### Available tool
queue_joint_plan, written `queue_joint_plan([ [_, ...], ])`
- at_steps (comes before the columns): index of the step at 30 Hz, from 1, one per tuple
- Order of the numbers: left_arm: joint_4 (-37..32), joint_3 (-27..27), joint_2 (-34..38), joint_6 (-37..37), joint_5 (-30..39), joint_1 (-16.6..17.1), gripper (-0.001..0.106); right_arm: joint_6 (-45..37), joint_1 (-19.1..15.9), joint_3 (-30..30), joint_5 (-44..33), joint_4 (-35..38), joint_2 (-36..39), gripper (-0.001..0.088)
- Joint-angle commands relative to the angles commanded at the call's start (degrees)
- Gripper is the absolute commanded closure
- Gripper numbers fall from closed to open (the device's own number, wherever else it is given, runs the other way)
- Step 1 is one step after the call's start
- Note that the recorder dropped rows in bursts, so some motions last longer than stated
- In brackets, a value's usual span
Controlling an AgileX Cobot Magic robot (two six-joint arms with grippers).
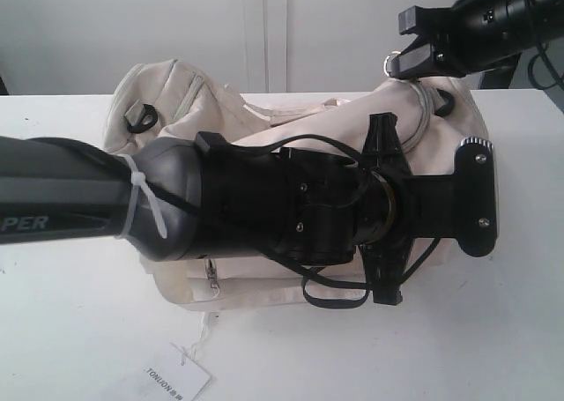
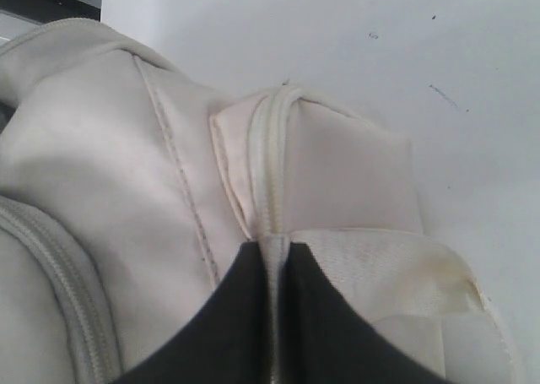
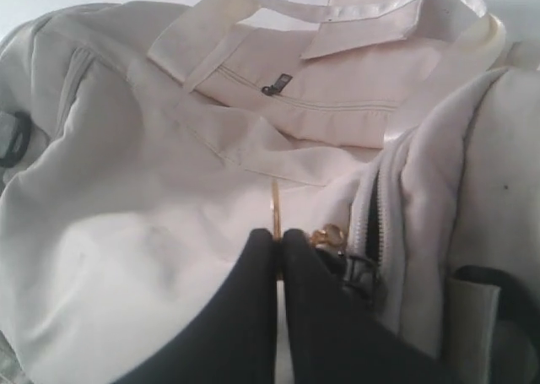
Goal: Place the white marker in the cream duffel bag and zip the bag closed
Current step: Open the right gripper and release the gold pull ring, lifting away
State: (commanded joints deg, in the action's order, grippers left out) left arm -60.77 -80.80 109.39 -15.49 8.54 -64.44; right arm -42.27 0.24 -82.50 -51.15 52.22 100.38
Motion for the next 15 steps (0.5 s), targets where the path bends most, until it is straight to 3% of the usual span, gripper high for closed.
queue_joint_plan([
  [15,0.00,0.00,0.00,0.00,0.00,0.00,0.105,-1.44,0.00,0.00,-2.64,-0.58,0.00,0.0844],
])
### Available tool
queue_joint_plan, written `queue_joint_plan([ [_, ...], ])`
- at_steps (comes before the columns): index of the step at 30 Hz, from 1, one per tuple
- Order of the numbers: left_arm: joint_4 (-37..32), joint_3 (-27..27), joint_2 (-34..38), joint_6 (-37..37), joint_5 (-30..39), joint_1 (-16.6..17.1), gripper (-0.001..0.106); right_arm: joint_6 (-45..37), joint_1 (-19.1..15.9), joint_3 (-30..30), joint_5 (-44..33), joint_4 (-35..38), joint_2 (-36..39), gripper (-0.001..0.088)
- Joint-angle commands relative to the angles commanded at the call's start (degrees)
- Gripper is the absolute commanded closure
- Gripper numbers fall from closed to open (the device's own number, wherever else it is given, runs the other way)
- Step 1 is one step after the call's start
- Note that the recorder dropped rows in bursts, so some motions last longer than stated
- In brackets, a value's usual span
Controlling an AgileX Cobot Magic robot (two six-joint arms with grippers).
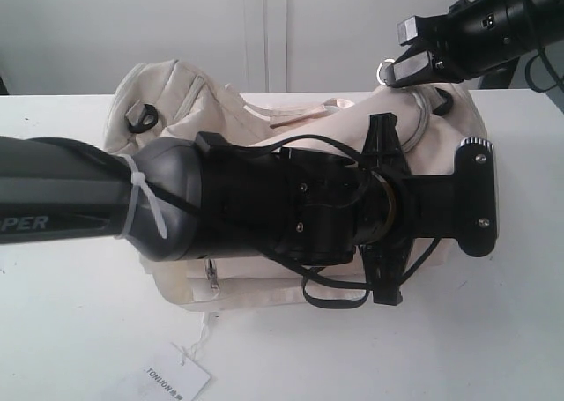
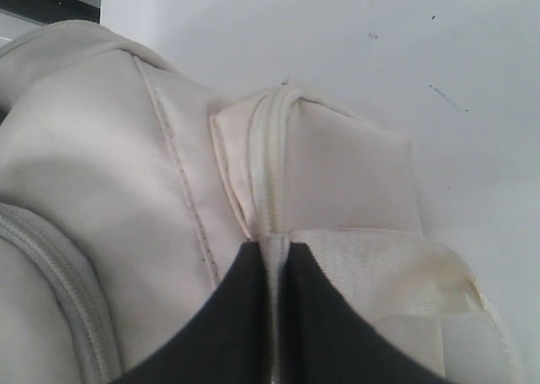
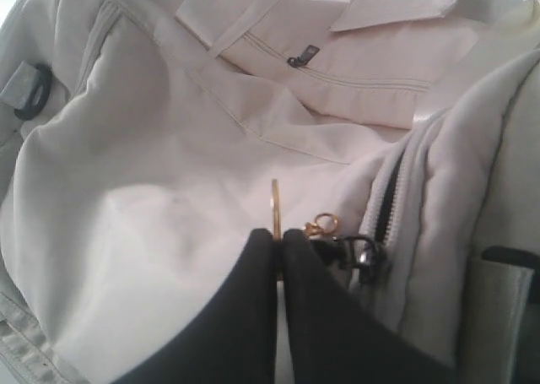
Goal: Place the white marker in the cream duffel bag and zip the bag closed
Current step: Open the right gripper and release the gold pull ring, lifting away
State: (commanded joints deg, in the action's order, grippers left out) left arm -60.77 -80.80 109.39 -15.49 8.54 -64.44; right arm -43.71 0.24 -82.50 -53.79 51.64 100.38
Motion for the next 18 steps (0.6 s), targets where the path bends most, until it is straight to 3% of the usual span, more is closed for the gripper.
queue_joint_plan([
  [8,0.00,0.00,0.00,0.00,0.11,0.00,0.105,0.22,0.00,0.00,0.00,0.00,0.00,0.0562],
  [18,0.00,0.00,0.00,0.00,0.25,0.00,0.105,2.35,0.00,0.00,1.82,0.11,-2.41,0.0534],
])
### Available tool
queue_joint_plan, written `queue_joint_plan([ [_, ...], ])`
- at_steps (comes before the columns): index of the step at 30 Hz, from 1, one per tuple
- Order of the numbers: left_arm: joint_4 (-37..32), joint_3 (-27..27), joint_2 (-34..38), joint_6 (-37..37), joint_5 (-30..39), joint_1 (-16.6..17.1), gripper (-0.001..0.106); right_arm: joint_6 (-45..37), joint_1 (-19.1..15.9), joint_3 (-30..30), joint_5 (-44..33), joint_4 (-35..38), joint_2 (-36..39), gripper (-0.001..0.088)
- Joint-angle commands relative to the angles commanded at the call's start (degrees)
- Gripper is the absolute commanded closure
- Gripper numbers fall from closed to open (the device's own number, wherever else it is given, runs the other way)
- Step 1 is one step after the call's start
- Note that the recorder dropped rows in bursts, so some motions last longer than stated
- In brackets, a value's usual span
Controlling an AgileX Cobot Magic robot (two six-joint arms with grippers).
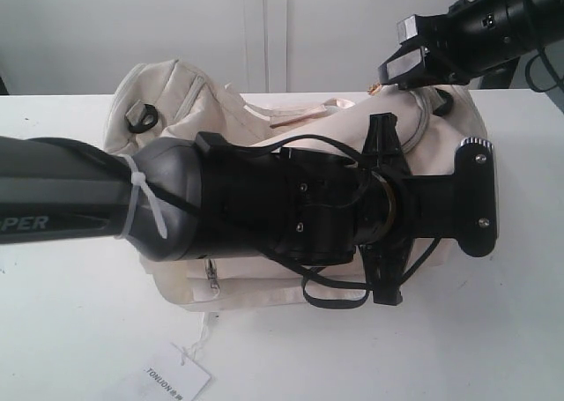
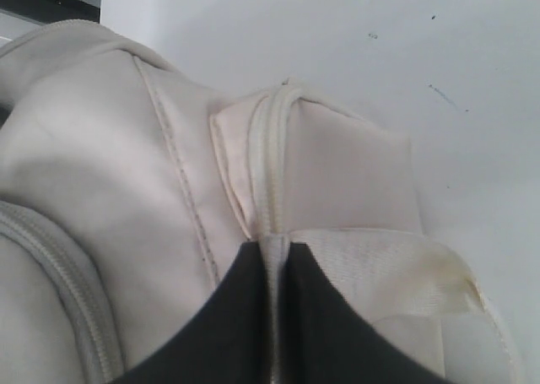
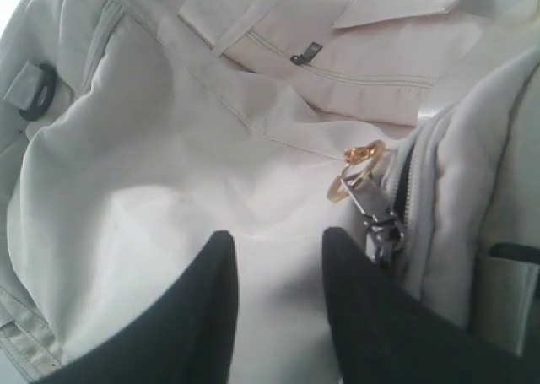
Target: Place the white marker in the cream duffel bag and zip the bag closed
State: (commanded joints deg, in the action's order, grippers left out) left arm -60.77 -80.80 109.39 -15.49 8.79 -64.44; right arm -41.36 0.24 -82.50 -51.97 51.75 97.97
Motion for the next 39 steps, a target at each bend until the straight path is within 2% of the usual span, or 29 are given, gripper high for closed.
queue_joint_plan([
  [15,0.00,0.00,0.00,-0.11,-0.01,0.00,0.105,3.03,0.00,0.00,0.72,-0.38,-3.20,0.0534],
  [17,0.00,0.00,0.00,-0.11,-0.01,0.00,0.099,3.03,0.00,0.00,0.72,-0.38,-3.20,0.0534],
  [22,0.00,0.00,0.00,-0.11,-0.24,0.00,0.073,3.03,0.00,0.00,0.83,-0.39,-3.20,0.0534],
  [26,0.00,0.00,0.00,-0.11,-0.24,0.00,0.060,3.03,0.00,0.00,0.83,-0.39,-3.20,0.0534],
  [36,1.91,0.00,-1.19,-0.11,-0.25,-0.27,0.057,3.03,0.00,0.00,0.36,-0.39,-3.20,0.0537],
  [39,5.22,0.00,-1.99,-0.11,0.08,-0.27,0.057,3.03,0.00,0.00,-0.39,-0.39,-3.20,0.0599],
])
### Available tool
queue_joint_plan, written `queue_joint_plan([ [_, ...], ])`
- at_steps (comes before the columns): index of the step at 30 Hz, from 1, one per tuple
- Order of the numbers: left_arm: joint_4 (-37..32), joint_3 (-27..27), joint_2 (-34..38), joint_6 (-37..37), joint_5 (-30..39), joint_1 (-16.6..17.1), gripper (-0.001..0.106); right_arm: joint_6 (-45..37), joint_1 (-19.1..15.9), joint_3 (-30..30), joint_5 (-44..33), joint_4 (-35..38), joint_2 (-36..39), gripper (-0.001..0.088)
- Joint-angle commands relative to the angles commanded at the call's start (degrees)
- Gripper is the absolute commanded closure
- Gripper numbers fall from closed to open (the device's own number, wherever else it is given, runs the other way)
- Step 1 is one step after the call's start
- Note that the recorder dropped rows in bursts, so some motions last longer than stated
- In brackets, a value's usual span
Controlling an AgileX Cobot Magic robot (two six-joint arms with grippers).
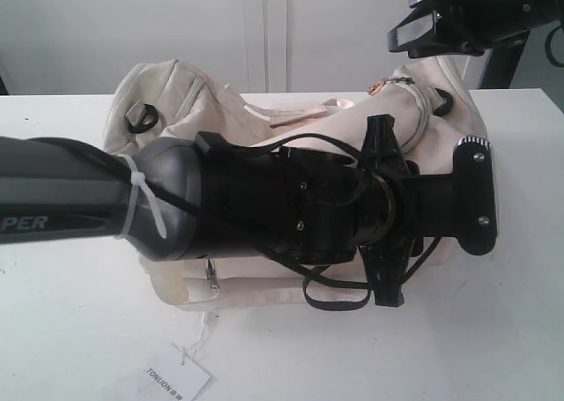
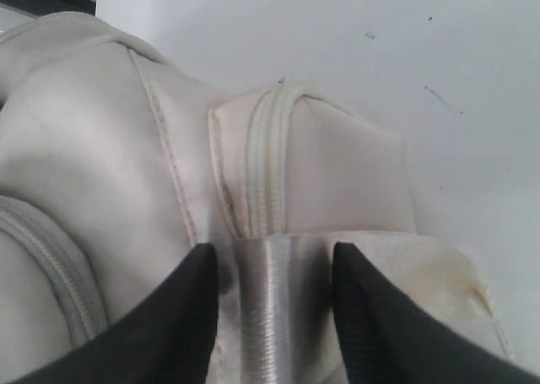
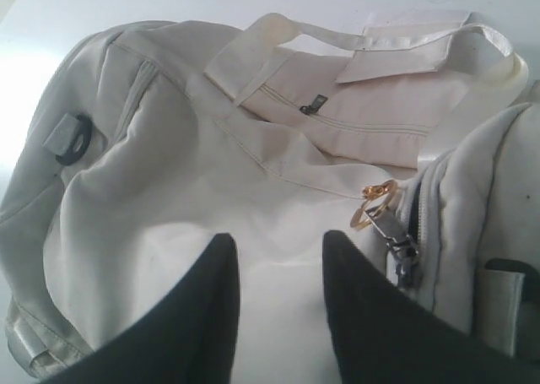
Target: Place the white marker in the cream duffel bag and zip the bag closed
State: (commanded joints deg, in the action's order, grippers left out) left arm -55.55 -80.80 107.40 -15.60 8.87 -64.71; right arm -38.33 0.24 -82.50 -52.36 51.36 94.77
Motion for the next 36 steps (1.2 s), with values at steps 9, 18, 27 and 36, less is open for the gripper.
queue_joint_plan([
  [9,9.77,0.00,-1.32,0.00,0.49,0.00,0.057,0.00,0.00,0.00,-1.92,0.00,0.00,0.0863],
  [18,18.10,0.00,-1.32,0.00,3.59,0.00,0.057,0.00,0.00,0.00,-3.06,0.00,0.00,0.0868],
  [27,22.05,0.00,-2.91,0.00,3.50,-0.09,0.057,0.20,0.00,0.00,-3.66,0.00,0.00,0.0868],
  [36,24.71,0.00,-6.71,0.00,4.99,-0.09,0.057,1.04,0.00,0.00,-4.02,0.00,0.00,0.0868],
])
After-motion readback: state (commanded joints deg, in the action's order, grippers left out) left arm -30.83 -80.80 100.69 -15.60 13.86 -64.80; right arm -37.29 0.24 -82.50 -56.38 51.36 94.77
